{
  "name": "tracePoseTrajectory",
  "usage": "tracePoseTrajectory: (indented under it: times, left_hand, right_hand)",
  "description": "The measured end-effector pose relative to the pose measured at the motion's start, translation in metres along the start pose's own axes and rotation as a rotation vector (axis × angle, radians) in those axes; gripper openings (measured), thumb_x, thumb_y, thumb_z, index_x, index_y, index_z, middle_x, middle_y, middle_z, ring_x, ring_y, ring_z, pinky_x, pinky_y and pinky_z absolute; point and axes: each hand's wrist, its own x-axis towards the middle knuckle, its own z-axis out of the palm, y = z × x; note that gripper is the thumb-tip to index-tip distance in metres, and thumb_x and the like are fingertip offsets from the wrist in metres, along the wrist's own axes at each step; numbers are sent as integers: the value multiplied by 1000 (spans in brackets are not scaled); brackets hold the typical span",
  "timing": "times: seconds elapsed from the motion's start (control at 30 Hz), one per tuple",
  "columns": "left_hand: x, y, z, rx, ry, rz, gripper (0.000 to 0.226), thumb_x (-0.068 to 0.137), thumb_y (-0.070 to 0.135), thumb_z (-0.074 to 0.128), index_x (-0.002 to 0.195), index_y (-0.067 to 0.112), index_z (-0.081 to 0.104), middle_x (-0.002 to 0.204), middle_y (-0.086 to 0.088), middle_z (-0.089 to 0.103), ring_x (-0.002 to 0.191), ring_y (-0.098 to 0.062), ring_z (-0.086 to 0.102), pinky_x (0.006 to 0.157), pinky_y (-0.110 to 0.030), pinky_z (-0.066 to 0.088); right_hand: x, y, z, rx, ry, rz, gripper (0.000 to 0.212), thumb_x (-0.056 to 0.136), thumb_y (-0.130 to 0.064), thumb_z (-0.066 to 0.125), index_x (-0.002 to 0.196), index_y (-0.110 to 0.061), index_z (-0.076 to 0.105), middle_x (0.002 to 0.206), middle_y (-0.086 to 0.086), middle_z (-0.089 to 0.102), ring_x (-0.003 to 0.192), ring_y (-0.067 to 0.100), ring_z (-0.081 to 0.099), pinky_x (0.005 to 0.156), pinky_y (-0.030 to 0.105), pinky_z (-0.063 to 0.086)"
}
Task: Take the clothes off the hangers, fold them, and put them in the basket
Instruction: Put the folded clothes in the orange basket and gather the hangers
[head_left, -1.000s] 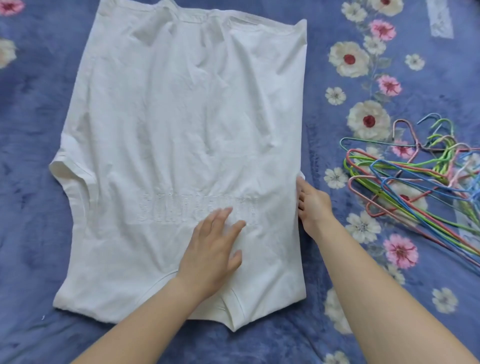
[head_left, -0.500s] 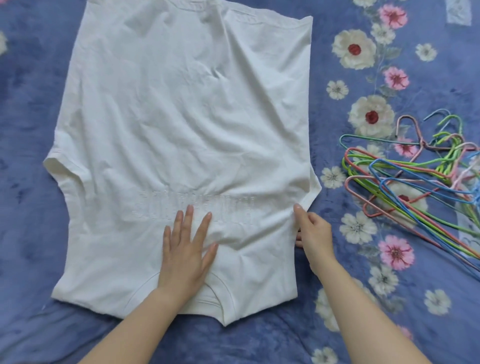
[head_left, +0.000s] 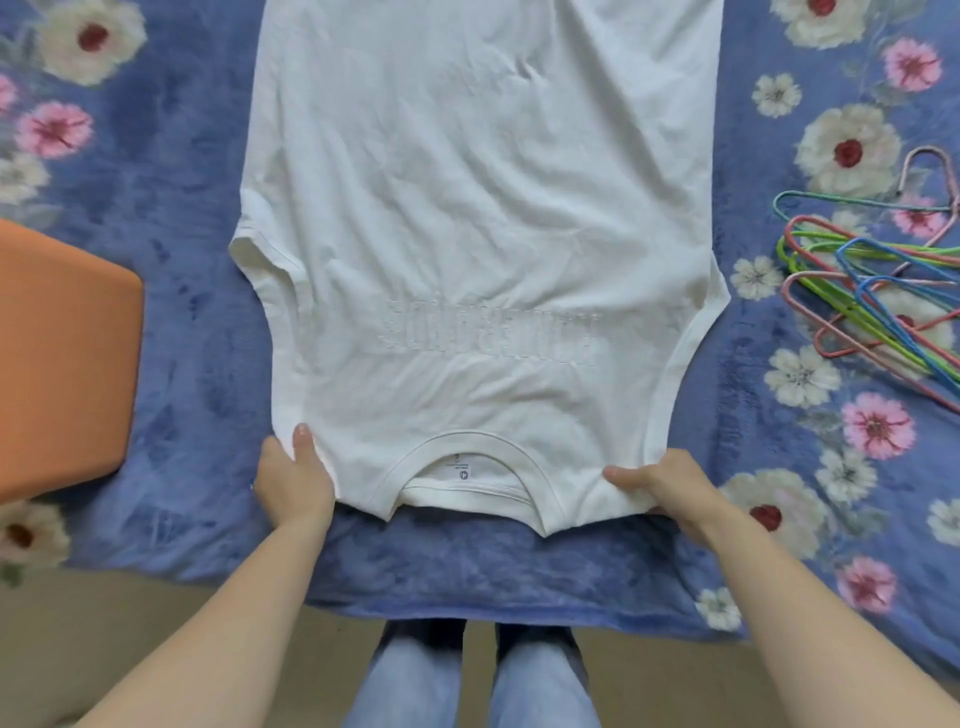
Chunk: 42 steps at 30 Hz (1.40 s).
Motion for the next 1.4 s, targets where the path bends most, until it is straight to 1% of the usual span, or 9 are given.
tracePoseTrajectory:
  times: [0.2, 0.37, 0.5, 0.63, 0.83, 1.0, 1.13, 1.3, 1.4]
  left_hand:
    - [-22, -55, -25, -59, -123, -21, 33, 103, 25, 45, 105, -6, 56, 107, -24, 59, 105, -42, 53, 82, -39, 37]
    - [-7, -42, -28, -69, -131, -46, 17, 93, 25, 56, 96, 8, 54, 91, -7, 58, 92, -33, 54, 72, -36, 35]
    - [28, 15, -23, -146, -127, 112, 28, 90, 36, 60, 106, 16, 50, 84, 7, 57, 95, -25, 55, 77, -34, 36]
    - [64, 81, -8, -369, -85, 81, 62, 87, 44, 66, 131, 8, 42, 113, 4, 50, 102, -14, 47, 89, -29, 38]
    - [109, 93, 6, -427, 147, -43, 49, 105, 35, 35, 140, 1, 44, 144, -15, 47, 131, -29, 46, 106, -29, 34]
    - [112, 104, 9, -388, 223, -140, 36, 100, 17, 43, 134, 7, 42, 140, -14, 45, 126, -31, 47, 100, -34, 36]
    - [109, 142, 17, -18, 255, 304, 53, 92, 15, 48, 144, 13, 33, 153, -13, 25, 138, -35, 27, 111, -52, 16]
    - [104, 194, 80, 431, -89, 1167, 61, 99, 41, 25, 154, 17, 21, 164, -8, 6, 150, -19, -4, 117, -33, -13]
    - [130, 238, 113, 506, -105, 1053, 62, 101, 49, 17, 156, 23, 4, 163, -5, -12, 149, -17, -17, 116, -31, -16]
  right_hand:
    - [-26, 22, -10, -249, 19, 150, 26, 72, -2, 83, 77, 4, 58, 65, 12, 54, 57, 23, 51, 48, 29, 47]
    - [-28, 7, -6, -216, 258, 20, 16, 78, -7, 73, 80, 5, 64, 83, 16, 63, 72, 29, 55, 62, 38, 39]
    - [-7, -26, -2, 93, 469, -92, 43, 77, -42, 72, 93, -3, 67, 113, 24, 64, 102, 38, 59, 92, 52, 45]
    - [22, -64, 8, 234, 626, -90, 69, 81, -56, 68, 110, 6, 59, 118, 20, 59, 99, 33, 56, 92, 45, 44]
    - [50, -86, 13, 210, 934, -207, 30, 91, -29, 61, 102, -1, 60, 113, 23, 62, 106, 40, 60, 87, 42, 46]
    - [43, -108, 14, 59, 1059, -28, 48, 88, -17, 61, 129, 0, 42, 140, 24, 42, 129, 40, 40, 103, 47, 31]
    - [42, -143, 22, -441, 1035, -419, 61, 85, -18, 57, 141, -3, 37, 149, 20, 35, 138, 34, 30, 109, 49, 22]
    - [86, -188, 44, -1020, 547, -825, 74, 89, -51, 7, 156, -20, 5, 164, 5, 4, 150, 17, -5, 118, 35, -7]
    - [129, -220, 23, -1015, 618, -764, 74, 88, -58, -3, 155, -26, -4, 163, -1, -9, 149, 14, -13, 118, 30, -13]
